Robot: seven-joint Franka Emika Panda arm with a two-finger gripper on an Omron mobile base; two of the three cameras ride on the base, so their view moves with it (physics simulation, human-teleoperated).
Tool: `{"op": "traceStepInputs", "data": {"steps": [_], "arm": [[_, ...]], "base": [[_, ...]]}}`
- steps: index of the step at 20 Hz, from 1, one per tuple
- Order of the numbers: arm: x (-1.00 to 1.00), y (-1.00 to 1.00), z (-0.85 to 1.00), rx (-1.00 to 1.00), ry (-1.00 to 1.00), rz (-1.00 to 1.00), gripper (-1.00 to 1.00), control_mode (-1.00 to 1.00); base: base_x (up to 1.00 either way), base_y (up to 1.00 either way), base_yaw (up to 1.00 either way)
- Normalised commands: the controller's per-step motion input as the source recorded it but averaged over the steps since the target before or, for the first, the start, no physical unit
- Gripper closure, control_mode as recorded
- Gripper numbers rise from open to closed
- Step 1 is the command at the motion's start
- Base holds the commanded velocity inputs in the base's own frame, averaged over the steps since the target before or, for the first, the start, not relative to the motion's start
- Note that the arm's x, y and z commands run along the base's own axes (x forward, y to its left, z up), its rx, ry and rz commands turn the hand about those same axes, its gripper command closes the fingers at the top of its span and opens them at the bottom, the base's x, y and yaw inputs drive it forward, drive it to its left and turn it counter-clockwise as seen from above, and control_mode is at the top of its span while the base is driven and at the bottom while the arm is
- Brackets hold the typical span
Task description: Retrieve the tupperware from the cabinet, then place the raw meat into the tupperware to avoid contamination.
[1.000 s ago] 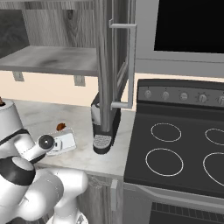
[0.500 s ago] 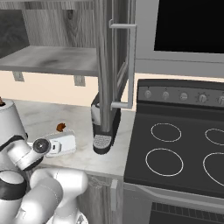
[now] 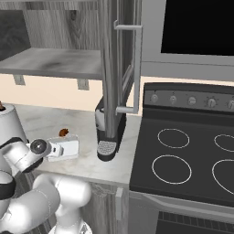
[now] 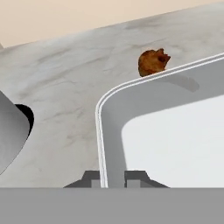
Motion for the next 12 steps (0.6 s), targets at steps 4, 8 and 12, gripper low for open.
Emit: {"op": "traceStepInputs", "data": {"steps": [4,8,12], "arm": [[0.25,0.16,-0.03,0.00,0.00,-0.04,1.00,-1.00],[0.21,0.14,-0.04,0.00,0.00,-0.04,-1.00,-1.00],[0.15,0.06,-0.03,0.00,0.00,-0.04,-1.00,-1.00]], "base": [[0.00,0.00,0.00],[0.00,0.00,0.00],[0.00,0.00,0.00]]}}
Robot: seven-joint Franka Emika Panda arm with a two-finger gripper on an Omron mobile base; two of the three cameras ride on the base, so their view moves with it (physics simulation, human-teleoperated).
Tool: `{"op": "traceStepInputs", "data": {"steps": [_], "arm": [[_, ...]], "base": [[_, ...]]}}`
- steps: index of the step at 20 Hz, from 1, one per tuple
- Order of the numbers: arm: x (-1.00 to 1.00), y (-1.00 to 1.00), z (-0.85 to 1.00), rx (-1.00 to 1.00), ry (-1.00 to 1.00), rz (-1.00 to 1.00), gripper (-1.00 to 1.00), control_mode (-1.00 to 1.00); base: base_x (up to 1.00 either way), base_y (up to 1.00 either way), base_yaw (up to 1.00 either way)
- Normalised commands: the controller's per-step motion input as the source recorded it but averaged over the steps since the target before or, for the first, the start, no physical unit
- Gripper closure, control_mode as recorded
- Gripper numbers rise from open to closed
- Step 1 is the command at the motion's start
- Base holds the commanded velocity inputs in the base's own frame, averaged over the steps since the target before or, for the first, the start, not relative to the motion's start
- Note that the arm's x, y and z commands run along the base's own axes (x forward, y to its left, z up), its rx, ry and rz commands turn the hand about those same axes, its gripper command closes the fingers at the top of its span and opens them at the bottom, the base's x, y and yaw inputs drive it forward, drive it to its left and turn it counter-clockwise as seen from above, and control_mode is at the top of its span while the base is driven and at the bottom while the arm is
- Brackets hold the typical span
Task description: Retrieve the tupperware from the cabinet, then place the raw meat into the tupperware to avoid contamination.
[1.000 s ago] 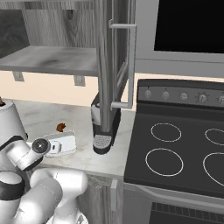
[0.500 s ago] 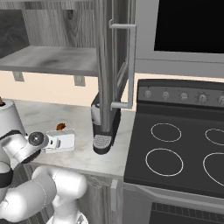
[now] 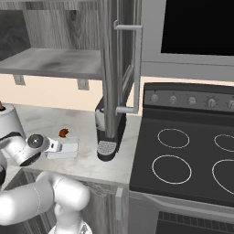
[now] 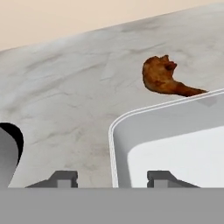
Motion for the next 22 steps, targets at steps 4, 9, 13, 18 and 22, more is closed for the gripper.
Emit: {"op": "traceStepInputs", "data": {"steps": [4,9,13,18,22], "arm": [[0.11,0.03,-0.02,0.00,0.00,-0.03,-1.00,-1.00],[0.09,0.01,0.00,0.00,0.00,-0.03,-1.00,-1.00],[0.02,0.00,0.03,0.00,0.03,-0.04,-1.00,-1.00],[0.00,0.00,0.18,0.00,0.05,-0.04,-1.00,-1.00],[0.00,-0.01,0.29,0.00,0.04,-0.01,-1.00,-1.00]], "base": [[0.00,0.00,0.00],[0.00,0.00,0.00],[0.00,0.00,0.00],[0.00,0.00,0.00],[0.00,0.00,0.00]]}}
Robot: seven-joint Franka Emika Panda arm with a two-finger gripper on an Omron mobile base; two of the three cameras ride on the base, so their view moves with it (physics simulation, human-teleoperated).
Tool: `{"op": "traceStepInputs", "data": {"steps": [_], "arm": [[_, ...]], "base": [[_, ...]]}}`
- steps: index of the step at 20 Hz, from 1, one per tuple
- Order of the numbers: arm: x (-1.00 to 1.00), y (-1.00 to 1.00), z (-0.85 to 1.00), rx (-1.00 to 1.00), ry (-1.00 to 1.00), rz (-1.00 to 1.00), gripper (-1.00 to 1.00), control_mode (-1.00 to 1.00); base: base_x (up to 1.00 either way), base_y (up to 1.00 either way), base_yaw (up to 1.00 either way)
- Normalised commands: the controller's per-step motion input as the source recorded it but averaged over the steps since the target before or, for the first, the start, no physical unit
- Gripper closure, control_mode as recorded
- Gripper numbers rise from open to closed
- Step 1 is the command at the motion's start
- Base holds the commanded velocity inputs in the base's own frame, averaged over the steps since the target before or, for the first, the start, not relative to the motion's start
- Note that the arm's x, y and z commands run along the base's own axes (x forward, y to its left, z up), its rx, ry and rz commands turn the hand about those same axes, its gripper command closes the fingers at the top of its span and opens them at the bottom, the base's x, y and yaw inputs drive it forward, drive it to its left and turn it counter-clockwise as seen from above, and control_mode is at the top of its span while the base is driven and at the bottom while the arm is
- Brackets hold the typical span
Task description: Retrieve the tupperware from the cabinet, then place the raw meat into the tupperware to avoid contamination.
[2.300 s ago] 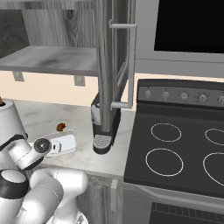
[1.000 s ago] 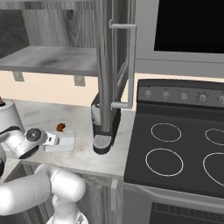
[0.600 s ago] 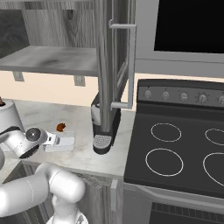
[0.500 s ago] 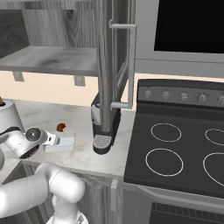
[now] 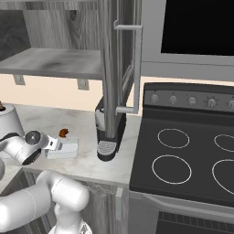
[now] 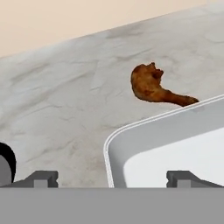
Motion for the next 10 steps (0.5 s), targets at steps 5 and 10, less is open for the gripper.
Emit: {"op": "traceStepInputs", "data": {"steps": [5,10], "arm": [[0.00,0.00,0.36,0.00,0.04,0.00,-1.00,-1.00],[0.00,-0.12,0.40,0.00,0.03,0.00,-1.00,-1.00]], "base": [[0.00,0.00,0.00],[0.00,0.00,0.00]]}}
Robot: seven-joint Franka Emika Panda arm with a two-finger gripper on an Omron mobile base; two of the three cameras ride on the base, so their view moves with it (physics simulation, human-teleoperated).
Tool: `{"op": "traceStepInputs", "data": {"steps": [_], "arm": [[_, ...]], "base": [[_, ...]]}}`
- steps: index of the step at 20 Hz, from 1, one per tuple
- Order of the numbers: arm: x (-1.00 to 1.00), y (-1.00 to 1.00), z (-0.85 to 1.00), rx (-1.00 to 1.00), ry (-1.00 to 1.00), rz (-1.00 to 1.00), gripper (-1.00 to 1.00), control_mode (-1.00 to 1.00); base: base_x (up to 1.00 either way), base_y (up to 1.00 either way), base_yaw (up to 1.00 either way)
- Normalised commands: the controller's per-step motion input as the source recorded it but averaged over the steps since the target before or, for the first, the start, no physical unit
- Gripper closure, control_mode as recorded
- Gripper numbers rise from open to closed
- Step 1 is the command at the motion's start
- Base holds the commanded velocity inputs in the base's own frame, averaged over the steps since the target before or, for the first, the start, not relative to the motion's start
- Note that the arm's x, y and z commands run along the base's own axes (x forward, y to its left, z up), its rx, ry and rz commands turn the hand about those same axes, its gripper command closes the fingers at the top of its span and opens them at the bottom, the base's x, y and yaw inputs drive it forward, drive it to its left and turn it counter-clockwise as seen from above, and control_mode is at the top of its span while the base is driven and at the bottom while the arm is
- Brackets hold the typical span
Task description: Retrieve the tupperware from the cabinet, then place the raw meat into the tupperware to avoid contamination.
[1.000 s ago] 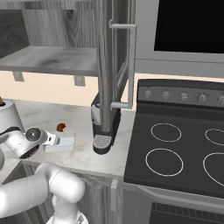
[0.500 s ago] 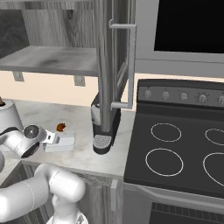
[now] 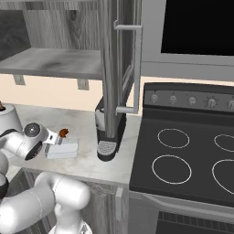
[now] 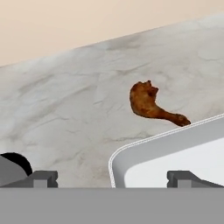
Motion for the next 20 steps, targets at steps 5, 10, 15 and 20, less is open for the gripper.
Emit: {"op": "traceStepInputs", "data": {"steps": [5,10,15,20], "arm": [[0.00,-0.12,0.46,0.00,0.05,0.00,-1.00,-1.00],[0.00,-0.12,0.42,0.00,0.06,0.00,-1.00,-1.00],[0.00,-0.18,0.26,-0.03,0.09,0.00,-1.00,-1.00],[0.11,-0.13,0.14,-0.06,0.12,0.00,-1.00,-1.00]], "base": [[0.00,0.00,0.00],[0.00,0.00,0.00],[0.00,0.00,0.00],[0.00,0.00,0.00]]}}
